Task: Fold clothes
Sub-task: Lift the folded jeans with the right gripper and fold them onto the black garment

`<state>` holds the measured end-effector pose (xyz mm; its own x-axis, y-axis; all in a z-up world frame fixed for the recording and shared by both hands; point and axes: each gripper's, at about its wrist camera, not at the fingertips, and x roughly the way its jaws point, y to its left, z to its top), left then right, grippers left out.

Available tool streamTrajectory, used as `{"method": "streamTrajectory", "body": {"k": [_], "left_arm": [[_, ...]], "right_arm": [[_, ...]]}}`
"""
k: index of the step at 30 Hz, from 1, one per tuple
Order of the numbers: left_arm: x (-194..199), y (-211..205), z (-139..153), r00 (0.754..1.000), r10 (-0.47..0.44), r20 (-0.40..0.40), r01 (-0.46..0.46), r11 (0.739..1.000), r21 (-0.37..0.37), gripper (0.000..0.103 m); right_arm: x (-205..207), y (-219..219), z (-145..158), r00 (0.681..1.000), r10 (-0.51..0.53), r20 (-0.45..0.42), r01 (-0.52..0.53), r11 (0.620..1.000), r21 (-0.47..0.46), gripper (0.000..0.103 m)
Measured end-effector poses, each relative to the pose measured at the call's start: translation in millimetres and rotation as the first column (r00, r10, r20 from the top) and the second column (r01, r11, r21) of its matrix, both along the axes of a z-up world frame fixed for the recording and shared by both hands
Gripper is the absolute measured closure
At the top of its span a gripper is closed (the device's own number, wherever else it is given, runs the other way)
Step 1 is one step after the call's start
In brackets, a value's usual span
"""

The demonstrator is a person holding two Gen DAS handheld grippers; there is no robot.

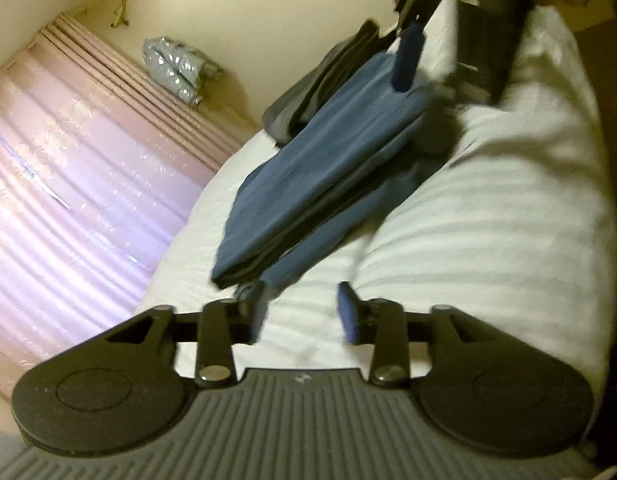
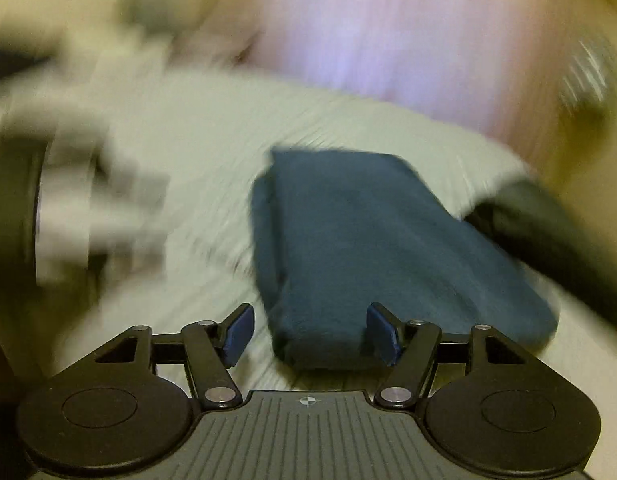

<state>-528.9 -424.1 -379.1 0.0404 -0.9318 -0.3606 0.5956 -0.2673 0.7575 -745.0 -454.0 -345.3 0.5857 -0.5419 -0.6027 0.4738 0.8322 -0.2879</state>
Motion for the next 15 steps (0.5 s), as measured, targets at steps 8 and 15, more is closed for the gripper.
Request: {"method": "streamTrajectory", "body": {"k": [8, 15], "left_arm": [[17, -31, 0, 0.996, -0.006, 0.091, 0.007, 1.0, -0.015, 0.044], [13, -46, -11, 0.985, -0.022, 0.171, 0.024, 1.0, -0.011, 0.035]], "right_arm": [[67, 3, -35, 0.922, 0.028, -0.387, -0.118, 0.97, -0.211, 0.038], [48, -16, -29, 0.922, 0.04, -0.386, -0.144, 0.959, -0.245, 0.068]]}}
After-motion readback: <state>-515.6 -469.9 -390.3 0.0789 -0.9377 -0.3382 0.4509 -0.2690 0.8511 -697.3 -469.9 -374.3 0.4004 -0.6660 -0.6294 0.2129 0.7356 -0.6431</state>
